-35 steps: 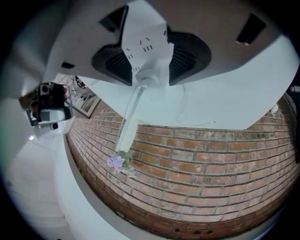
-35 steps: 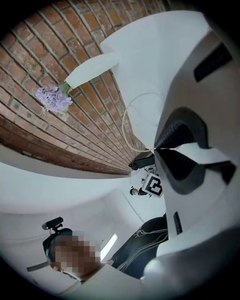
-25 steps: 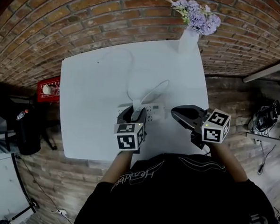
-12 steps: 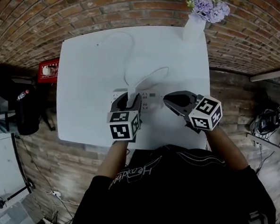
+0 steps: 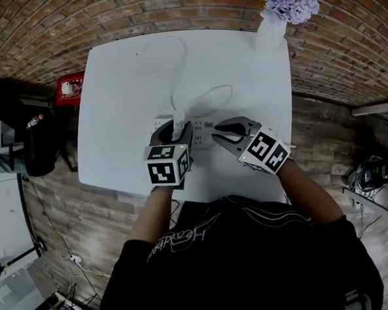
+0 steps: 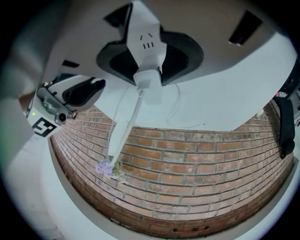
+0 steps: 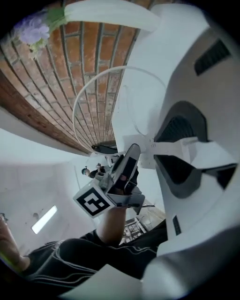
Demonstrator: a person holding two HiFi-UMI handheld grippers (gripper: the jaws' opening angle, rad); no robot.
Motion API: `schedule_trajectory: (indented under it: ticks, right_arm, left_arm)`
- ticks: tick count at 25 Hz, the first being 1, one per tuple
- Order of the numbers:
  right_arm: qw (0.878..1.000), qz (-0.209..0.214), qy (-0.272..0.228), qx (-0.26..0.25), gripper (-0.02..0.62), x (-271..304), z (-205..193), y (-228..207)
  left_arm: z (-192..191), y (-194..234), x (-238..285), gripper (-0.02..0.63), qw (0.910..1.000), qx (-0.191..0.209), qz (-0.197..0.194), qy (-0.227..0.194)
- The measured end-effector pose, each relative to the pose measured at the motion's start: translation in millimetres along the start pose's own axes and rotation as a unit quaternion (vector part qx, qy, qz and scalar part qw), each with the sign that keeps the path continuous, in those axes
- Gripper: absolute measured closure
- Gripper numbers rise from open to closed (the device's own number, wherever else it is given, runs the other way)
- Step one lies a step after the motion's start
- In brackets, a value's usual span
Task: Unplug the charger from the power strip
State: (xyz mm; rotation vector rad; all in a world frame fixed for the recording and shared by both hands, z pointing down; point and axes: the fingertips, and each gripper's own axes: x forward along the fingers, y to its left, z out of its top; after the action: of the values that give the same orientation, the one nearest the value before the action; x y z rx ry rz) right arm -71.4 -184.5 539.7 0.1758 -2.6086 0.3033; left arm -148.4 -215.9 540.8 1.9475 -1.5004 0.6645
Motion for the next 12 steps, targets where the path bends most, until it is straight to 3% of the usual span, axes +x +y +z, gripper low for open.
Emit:
schedule_trajectory:
  ticks: [1, 7, 12]
  right_arm:
    - [1.0, 0.0, 0.01, -0.017, 0.517, 3, -1, 0]
    - [0.997, 0.007, 0.028, -0.066, 0.465, 20, -4, 4]
    - [0.996, 0.008, 0.032, -0.081, 0.46, 28, -12, 3]
  left_arm:
    - [0, 0, 0, 0.453, 1.0, 0.0, 0.0, 0.0]
    - [-1, 1, 0, 0.454, 1.0, -0.003, 0.007, -0.005]
    - [0, 2, 0, 0.457, 0.9997, -0.009, 0.018, -0.011]
